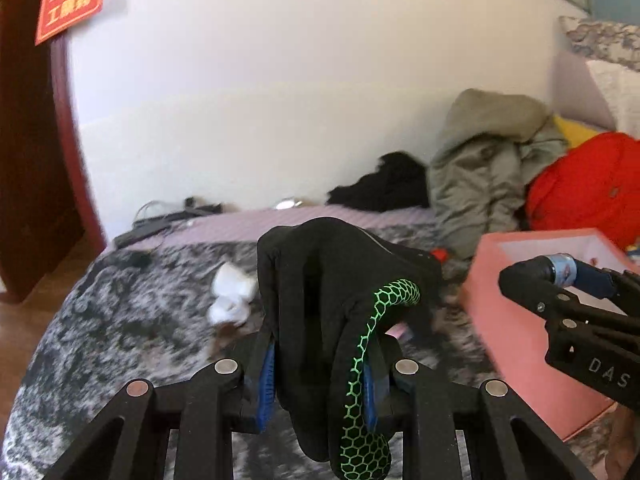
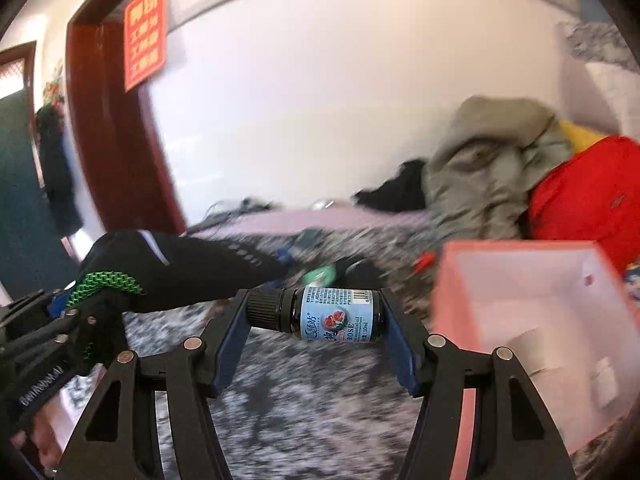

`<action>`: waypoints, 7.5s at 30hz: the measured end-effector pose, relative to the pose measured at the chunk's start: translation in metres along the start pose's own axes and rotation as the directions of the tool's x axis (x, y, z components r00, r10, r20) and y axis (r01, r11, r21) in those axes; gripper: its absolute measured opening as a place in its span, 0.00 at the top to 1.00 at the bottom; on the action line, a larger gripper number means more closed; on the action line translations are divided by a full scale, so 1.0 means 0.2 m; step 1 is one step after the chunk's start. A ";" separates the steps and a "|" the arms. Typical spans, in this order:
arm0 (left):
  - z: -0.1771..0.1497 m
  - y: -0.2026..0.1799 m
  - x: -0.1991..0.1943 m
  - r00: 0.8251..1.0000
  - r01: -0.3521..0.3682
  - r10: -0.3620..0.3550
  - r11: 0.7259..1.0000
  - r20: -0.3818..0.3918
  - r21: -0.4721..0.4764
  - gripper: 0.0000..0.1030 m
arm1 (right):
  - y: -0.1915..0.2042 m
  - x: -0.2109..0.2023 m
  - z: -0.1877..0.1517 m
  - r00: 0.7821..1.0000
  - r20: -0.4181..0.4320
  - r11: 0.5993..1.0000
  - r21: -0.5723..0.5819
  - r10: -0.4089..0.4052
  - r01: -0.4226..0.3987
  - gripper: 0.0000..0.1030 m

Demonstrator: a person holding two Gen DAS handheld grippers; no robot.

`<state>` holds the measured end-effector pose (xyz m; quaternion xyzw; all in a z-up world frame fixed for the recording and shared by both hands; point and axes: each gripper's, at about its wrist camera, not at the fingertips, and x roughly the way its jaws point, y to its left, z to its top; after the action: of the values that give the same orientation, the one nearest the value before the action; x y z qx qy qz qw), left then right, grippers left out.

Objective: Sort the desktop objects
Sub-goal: 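Carry the glove and dropper bottle into the pink box and release both, then grasp the brown mesh pouch with the left tool while the right tool grasps the white spray bottle, then carry the mesh pouch and white bottle over the pink box and release both, then grasp the white threaded lamp ring with the left tool while the right tool grasps the bead bracelet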

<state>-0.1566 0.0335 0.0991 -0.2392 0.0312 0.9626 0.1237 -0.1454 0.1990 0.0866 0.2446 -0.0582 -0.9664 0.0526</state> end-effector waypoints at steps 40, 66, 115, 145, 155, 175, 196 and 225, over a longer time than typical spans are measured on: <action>0.11 -0.79 0.24 0.959 0.284 -0.283 0.957 -0.024 0.064 0.07 | -1.11 -0.35 -0.03 0.897 0.036 0.866 0.280 -0.441 0.415 0.01; -0.34 0.55 0.75 0.940 -0.100 0.040 0.982 -0.339 -0.161 0.07 | -0.11 0.72 -0.07 0.980 -0.138 0.945 0.313 0.142 -0.093 0.12; -0.33 0.67 0.49 0.959 -0.128 0.041 0.945 -0.280 -0.301 0.80 | 0.09 1.02 -0.14 0.846 -0.246 0.781 0.562 0.474 -0.274 0.73; -0.03 0.15 -0.13 0.998 0.047 -0.056 0.979 -0.040 -0.200 0.80 | -0.34 -0.06 -0.03 0.883 -0.012 0.785 0.462 0.470 -0.412 0.73; 0.07 -0.22 -0.13 0.984 0.178 -0.180 0.976 -0.006 -0.123 0.80 | -0.64 -0.32 -0.02 0.917 0.070 0.794 0.477 0.393 -0.377 0.73; 0.16 -1.08 0.08 0.886 0.464 -0.462 0.884 -0.043 0.063 0.80 | -1.17 -0.72 -0.04 0.986 0.164 0.896 0.444 -0.044 -0.034 0.73; 0.12 -0.67 0.31 0.932 0.344 -0.349 0.936 -0.091 -0.067 0.15 | -1.10 -0.47 -0.02 0.978 0.098 0.869 0.481 -0.187 0.118 0.17; -0.33 0.64 1.11 0.924 -0.116 0.043 0.978 -0.380 -0.173 0.15 | -0.04 1.06 -0.30 0.915 -0.397 0.989 0.151 0.064 -0.004 0.16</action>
<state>-0.3480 -0.0488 -0.0629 -0.4278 -0.0290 0.9019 0.0525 -0.3019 0.1738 -0.0661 0.4396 -0.1214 -0.8878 0.0621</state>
